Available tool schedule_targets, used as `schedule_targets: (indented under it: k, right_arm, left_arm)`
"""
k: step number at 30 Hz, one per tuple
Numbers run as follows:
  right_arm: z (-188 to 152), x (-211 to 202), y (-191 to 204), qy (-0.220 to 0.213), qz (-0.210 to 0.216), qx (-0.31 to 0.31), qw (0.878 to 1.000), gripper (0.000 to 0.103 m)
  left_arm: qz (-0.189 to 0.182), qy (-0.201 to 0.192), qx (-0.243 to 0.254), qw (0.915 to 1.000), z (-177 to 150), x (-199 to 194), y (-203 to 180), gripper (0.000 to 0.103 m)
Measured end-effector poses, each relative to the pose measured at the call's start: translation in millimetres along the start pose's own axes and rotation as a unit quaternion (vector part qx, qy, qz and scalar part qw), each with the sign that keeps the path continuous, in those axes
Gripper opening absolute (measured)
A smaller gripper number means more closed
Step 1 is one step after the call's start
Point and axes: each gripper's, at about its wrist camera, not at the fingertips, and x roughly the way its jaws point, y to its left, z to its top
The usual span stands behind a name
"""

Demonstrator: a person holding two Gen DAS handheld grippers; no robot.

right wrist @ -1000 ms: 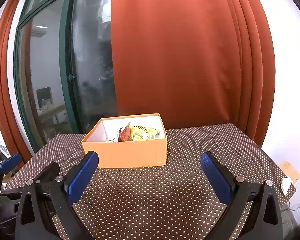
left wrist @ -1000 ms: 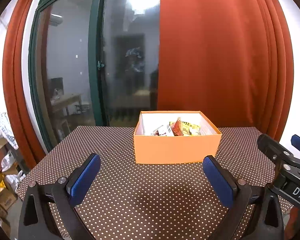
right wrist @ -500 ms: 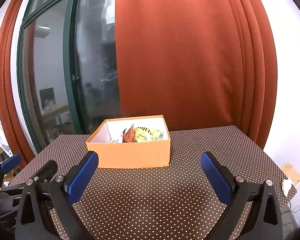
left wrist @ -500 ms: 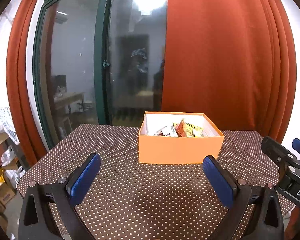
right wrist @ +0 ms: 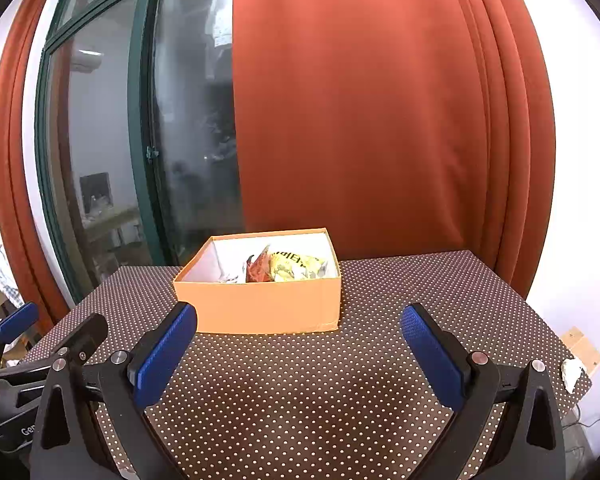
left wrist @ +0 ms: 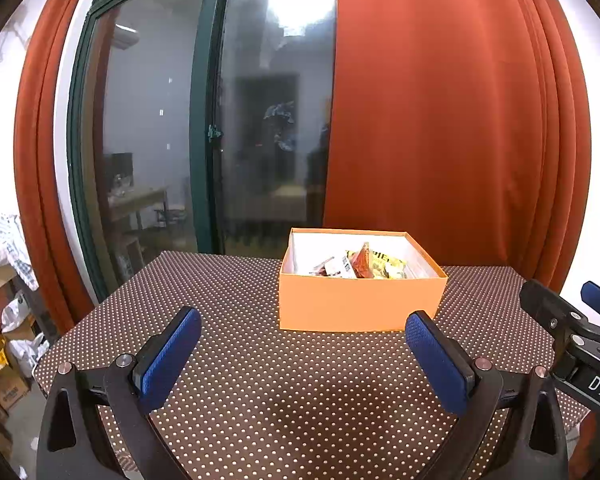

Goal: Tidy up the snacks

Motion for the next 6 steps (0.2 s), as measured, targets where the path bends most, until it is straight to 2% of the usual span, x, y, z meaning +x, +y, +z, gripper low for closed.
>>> schedule_targets:
  k: [6]
  right_arm:
    - [-3.3,3.3,-2.6,0.005,0.002,0.005,1.000,0.103]
  left_arm:
    - [0.000,0.004,0.003,1.0000,-2.7,3.1,-1.8,0.103]
